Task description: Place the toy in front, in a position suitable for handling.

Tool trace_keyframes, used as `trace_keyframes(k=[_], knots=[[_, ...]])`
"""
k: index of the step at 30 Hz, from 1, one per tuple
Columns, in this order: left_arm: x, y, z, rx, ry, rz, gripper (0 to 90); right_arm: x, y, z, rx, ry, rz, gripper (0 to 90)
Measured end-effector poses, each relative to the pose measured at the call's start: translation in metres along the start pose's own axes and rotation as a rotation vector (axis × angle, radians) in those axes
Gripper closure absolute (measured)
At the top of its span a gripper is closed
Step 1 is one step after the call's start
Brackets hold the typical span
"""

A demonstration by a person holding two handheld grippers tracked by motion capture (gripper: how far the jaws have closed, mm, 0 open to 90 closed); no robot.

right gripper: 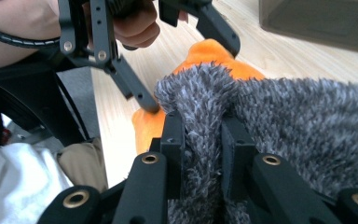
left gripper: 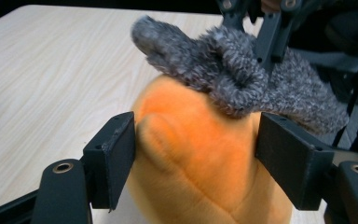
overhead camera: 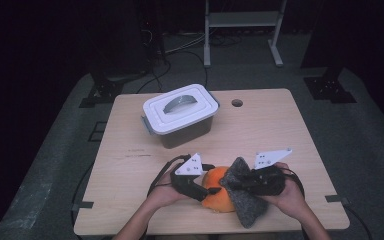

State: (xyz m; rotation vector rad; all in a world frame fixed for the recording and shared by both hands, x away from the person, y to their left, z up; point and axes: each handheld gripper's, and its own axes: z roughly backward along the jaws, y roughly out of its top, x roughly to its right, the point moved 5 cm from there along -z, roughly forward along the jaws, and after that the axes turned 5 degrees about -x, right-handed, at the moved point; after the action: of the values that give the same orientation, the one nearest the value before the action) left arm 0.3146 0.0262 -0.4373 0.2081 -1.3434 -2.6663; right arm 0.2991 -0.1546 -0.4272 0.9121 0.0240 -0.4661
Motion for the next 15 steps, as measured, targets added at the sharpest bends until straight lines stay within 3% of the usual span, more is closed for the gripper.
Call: trace_keyframes(k=[9, 15], knots=[[0.009, 0.003, -0.003, 0.005, -0.021, -0.07, 30.0, -0.003, 0.02, 0.006, 0.043, -0.069, 0.043, 73.3], [0.006, 0.001, 0.0, -0.002, -0.012, -0.079, 30.1, 0.002, 0.012, 0.006, 0.026, -0.076, 0.048, 73.2]])
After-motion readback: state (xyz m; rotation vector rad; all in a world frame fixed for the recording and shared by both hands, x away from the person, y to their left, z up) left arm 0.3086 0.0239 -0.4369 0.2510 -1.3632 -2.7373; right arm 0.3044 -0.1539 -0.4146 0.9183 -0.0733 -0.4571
